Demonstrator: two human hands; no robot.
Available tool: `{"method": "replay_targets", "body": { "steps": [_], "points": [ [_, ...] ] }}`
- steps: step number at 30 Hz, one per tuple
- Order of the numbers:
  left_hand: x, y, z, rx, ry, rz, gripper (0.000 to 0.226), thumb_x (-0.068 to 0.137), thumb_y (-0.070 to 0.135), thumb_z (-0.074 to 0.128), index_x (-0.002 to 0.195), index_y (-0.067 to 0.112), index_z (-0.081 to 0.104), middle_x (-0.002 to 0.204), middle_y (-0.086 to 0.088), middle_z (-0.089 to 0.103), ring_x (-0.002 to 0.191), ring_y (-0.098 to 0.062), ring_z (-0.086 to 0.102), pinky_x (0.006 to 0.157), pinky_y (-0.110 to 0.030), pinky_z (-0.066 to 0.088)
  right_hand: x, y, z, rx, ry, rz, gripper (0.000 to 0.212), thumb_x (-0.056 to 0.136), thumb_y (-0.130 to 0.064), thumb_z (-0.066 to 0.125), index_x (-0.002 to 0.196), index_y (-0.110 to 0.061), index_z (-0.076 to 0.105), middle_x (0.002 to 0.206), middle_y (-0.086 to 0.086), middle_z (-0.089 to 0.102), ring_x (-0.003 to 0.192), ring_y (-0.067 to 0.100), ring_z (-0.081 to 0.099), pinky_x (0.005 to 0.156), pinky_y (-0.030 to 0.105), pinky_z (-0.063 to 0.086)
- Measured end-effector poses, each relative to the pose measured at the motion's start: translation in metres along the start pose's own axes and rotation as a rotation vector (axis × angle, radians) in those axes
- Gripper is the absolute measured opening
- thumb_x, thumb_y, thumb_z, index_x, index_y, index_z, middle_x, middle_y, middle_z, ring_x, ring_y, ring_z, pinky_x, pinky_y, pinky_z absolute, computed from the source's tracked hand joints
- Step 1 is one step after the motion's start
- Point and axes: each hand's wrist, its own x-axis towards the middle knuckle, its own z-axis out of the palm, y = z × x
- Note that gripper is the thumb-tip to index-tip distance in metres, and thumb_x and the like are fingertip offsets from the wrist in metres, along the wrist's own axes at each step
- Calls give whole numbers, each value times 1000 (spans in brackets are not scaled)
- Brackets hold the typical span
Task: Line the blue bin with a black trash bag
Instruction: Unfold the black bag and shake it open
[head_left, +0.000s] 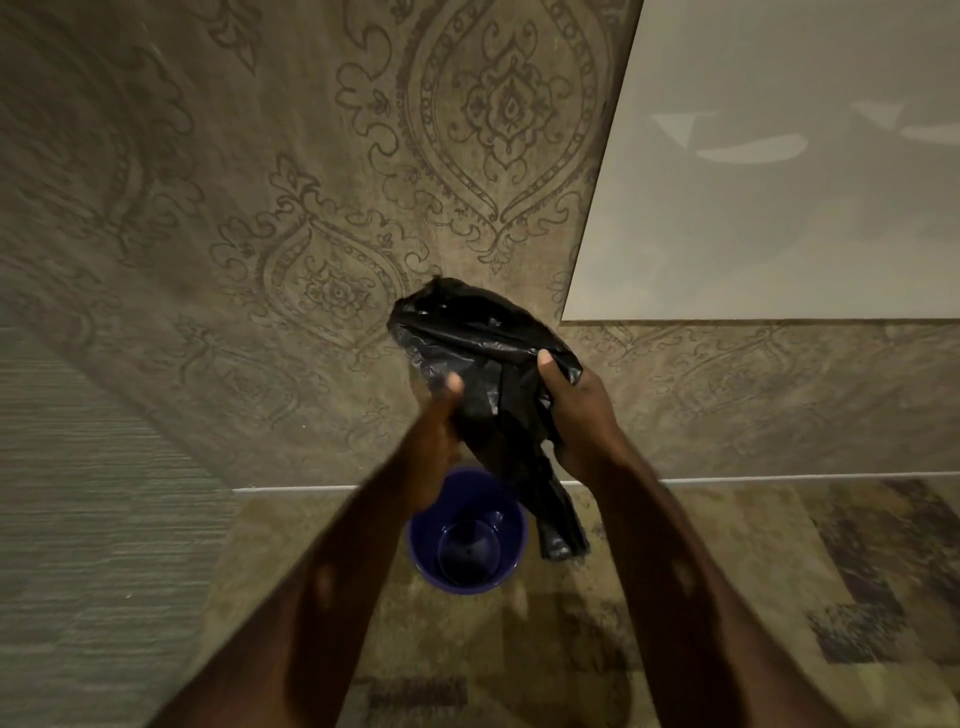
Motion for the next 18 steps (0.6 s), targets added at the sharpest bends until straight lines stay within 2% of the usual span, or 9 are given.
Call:
{"method": "replay_targets", "body": {
  "steps": [2,4,6,8,10,13,14,16,18],
  "points": [
    [-5,-24,10,76,-45,-100,53,72,60,68,115,29,68,117,-2,72,108,-17,68,85,-32,56,5,-6,10,53,-19,26,20,102,-23,50,107,-17,68,106,10,75,91,21,75,66,30,60],
    [-6,-36,15,122,-23,-118,25,76,36,75,97,23,74,105,-8,75,91,-16,73,70,-23,56,12,-12,14,54,-23,33,19,101,-21,52,107,-13,68,106,13,75,93,26,74,69,33,62],
    [-4,-37,11,178,75,-80,10,84,20,71,93,17,74,103,-17,74,86,-22,73,68,-27,56,22,-17,11,42,55,-11,15,99,-18,56,98,-13,70,99,13,75,89,28,74,76,40,62],
    [-4,-29,3,180,183,-32,20,90,20,65,104,8,71,105,-22,73,96,-34,70,83,-42,58,34,-20,-5,-73,243,-103,11,96,-16,60,94,-11,70,96,14,73,88,30,70,85,49,59],
    [-7,-16,-6,297,259,32,25,94,28,61,105,8,71,102,-23,72,96,-35,69,89,-49,54,44,-20,-26,-276,433,-147,17,93,-18,64,103,-6,70,100,17,72,94,34,69,87,53,58],
    [-11,1,-13,342,234,96,34,96,37,56,98,7,71,98,-26,70,85,-34,67,77,-47,55,47,-11,-47,-372,555,-133,26,92,-23,67,108,-3,65,100,13,69,90,30,68,68,36,59],
    [-11,5,-10,307,211,106,36,97,37,54,99,6,71,98,-28,70,83,-34,66,74,-45,54,45,-9,-49,-347,547,-102,30,92,-28,67,111,-4,62,101,11,67,87,27,67,60,30,56],
    [-9,8,-1,238,181,115,41,100,34,50,103,-3,68,96,-33,66,82,-34,63,75,-43,50,31,-5,-44,-214,396,78,53,90,-50,62,120,-7,56,104,12,66,83,22,67,55,28,54],
    [-5,9,10,231,215,124,46,101,33,47,101,-10,63,90,-29,63,80,-32,60,74,-44,47,11,1,-31,-183,175,286,81,77,-81,49,122,-14,58,105,12,69,86,23,69,62,31,55]
  ]
}}
